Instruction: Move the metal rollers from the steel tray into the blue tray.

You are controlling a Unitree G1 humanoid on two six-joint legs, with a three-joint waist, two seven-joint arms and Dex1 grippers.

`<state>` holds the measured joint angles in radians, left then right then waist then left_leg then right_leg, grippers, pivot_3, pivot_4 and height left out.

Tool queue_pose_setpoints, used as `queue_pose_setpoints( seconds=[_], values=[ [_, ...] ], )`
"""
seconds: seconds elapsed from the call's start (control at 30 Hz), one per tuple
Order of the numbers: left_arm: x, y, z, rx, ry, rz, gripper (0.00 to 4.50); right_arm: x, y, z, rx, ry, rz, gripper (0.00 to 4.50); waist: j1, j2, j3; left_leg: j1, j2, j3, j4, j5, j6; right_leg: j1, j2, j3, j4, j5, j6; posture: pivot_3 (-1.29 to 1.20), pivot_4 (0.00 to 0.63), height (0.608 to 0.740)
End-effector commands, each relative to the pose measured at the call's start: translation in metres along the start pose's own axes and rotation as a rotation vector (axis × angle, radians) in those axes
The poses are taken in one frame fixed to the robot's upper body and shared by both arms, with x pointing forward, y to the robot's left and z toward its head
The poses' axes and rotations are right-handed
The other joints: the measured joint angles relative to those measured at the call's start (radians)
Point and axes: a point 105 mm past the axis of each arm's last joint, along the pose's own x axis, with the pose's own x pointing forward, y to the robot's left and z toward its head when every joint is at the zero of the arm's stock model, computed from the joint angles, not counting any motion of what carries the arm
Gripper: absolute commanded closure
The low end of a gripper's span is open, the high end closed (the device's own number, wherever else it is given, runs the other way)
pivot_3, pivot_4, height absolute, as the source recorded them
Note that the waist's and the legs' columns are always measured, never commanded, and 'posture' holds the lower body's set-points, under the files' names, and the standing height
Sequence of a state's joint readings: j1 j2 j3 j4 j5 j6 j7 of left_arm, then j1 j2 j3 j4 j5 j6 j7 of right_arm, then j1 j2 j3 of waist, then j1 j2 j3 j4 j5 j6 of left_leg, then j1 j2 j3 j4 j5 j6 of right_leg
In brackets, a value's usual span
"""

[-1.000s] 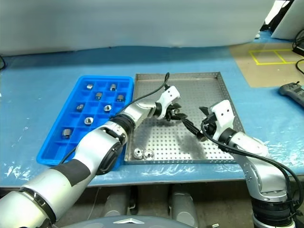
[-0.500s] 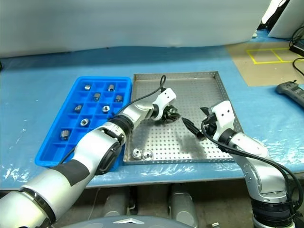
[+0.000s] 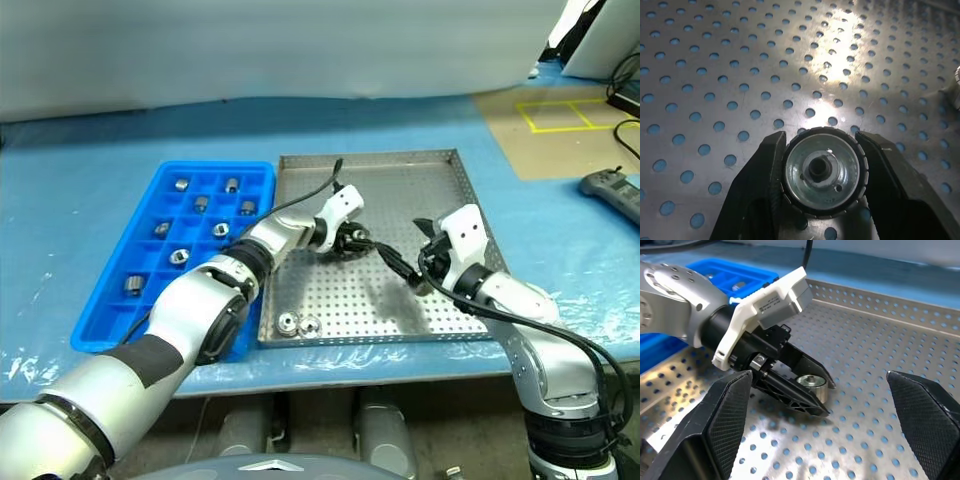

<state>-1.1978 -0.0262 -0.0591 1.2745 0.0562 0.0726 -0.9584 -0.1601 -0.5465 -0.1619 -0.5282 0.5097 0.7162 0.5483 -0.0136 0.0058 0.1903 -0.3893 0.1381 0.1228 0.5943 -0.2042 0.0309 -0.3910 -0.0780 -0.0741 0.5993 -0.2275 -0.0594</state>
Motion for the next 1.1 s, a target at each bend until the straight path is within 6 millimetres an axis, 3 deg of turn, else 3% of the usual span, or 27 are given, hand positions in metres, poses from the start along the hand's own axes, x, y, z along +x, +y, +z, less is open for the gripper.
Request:
queue_pose_setpoints(
  seconds=[0.03,0.2,0.3,0.47,0.7,0.9,1.1],
  values=[
    [-0.036,0.012,0.041,0.059,-0.174,-0.051,2.65,0.002,0.016,0.030,-0.046,-0.070,0.127,0.00,0.001,0.000,0.000,0.000,0.000,0.000,-0.001,0.000,0.000,0.000,0.000,0.000,0.000,0.000,0.000,-0.27,0.150,0.740],
    [-0.104,0.023,0.060,0.071,-0.291,-0.043,2.65,0.018,0.033,0.047,-0.067,-0.082,0.313,0.00,0.005,0.001,0.000,0.001,0.001,0.001,-0.004,0.000,-0.001,-0.002,0.000,0.000,0.001,-0.001,-0.002,-0.14,0.150,0.740],
    [-0.143,0.019,0.057,0.066,-0.311,0.017,2.65,0.032,0.040,0.053,-0.075,-0.096,0.394,0.00,0.019,0.001,0.001,-0.001,0.000,0.001,-0.005,0.001,-0.002,-0.005,-0.001,0.000,0.005,-0.002,-0.004,-0.05,0.150,0.740],
    [-0.199,0.001,0.034,0.039,-0.302,0.179,2.65,0.056,0.059,0.056,-0.084,-0.107,0.554,0.00,0.048,0.002,0.001,-0.008,0.001,0.000,-0.007,0.004,-0.006,-0.014,0.000,-0.003,0.008,-0.003,-0.006,0.14,0.150,0.740],
    [-0.269,-0.039,-0.033,-0.035,-0.196,0.401,2.65,0.083,0.093,0.047,-0.133,-0.077,0.800,0.00,0.100,0.001,0.001,-0.013,0.001,-0.002,-0.007,0.004,-0.006,-0.017,0.000,-0.005,0.008,-0.004,-0.007,0.31,0.150,0.740],
    [-0.289,-0.059,-0.072,-0.120,-0.134,0.526,2.65,0.097,0.105,0.050,-0.158,-0.091,0.894,0.00,0.169,0.000,0.002,-0.011,0.002,-0.002,-0.006,0.006,-0.011,-0.015,0.000,-0.005,0.008,-0.004,-0.007,0.41,0.150,0.740],
    [-0.282,-0.065,-0.086,-0.168,-0.120,0.565,2.65,0.099,0.112,0.048,-0.161,-0.092,0.944,0.00,0.225,0.000,0.002,-0.005,0.004,-0.001,-0.009,0.008,-0.015,-0.009,0.000,-0.005,0.009,-0.004,-0.007,0.44,0.150,0.740]
  ],
)
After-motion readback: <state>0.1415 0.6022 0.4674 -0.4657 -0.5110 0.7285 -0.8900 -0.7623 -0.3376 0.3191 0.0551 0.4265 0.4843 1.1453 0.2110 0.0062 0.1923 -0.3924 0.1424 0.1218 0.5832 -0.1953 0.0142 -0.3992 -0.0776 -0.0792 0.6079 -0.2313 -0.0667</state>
